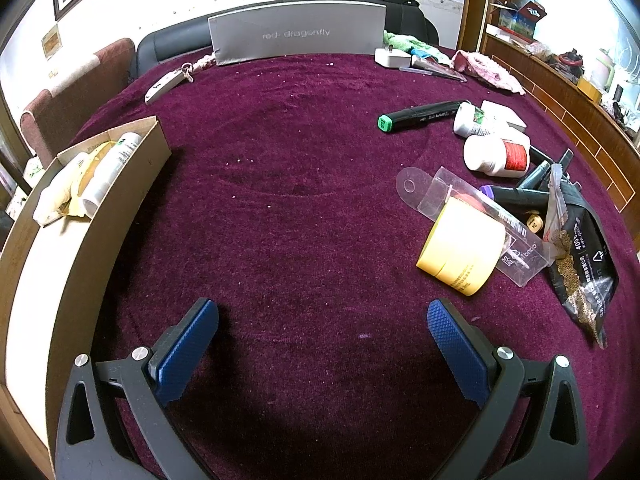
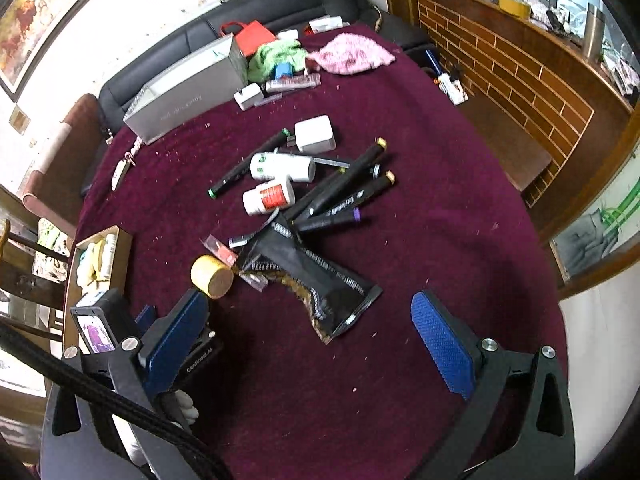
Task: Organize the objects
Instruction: 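Grasp the black foil pouch with the right gripper while the left gripper grasps the yellow tape roll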
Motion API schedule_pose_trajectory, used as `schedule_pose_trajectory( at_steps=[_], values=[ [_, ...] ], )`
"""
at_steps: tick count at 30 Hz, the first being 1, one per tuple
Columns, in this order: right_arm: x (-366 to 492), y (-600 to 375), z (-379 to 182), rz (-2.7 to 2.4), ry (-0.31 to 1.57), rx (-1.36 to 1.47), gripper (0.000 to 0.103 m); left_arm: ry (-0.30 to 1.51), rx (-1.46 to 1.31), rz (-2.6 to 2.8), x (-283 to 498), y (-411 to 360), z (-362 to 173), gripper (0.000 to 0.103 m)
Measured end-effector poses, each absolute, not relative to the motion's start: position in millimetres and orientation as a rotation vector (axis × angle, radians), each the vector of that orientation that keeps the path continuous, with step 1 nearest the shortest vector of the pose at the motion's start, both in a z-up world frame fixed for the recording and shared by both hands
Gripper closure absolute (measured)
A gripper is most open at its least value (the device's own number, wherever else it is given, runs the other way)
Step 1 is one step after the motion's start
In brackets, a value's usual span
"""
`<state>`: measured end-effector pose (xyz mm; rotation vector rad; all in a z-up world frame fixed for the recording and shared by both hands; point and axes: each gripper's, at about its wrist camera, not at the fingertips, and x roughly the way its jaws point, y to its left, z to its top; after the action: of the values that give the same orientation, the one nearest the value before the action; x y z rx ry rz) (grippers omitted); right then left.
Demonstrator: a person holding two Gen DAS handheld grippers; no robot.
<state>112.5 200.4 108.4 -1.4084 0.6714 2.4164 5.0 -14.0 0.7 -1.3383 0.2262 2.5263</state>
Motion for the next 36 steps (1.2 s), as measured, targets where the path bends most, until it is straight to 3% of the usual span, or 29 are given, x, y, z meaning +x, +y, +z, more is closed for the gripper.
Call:
schedule_pose_trajectory(
  at_steps=[12,17,23,27,33,36],
  values=[
    [119,230,87,2.418,0.721,-1.505,0.0,0.222,-1.397,2.51,-3,-12,0,0.001],
    [109,230,82,2.477,0.616,-1.577,0.0,0.229,-1.42,2.538,1,-10,1,0.001],
    [80,213,62,2.53,0.345,-1.701,0.002,0.223,-1.563,2.471,-9,-9,2,0.001],
    [62,210,50,2.543,0.312,-1.758,0.004,0.213,-1.627,2.431,-7,-12,5,0.007],
    [49,206,48,2.58,0.265,-1.797,0.004,0.184,-1.581,2.471,9,-26,29,0.007],
    [43,206,46,2.586,0.239,-1.819,0.009,0.129,-1.542,2.466,13,-33,42,0.007]
  ],
)
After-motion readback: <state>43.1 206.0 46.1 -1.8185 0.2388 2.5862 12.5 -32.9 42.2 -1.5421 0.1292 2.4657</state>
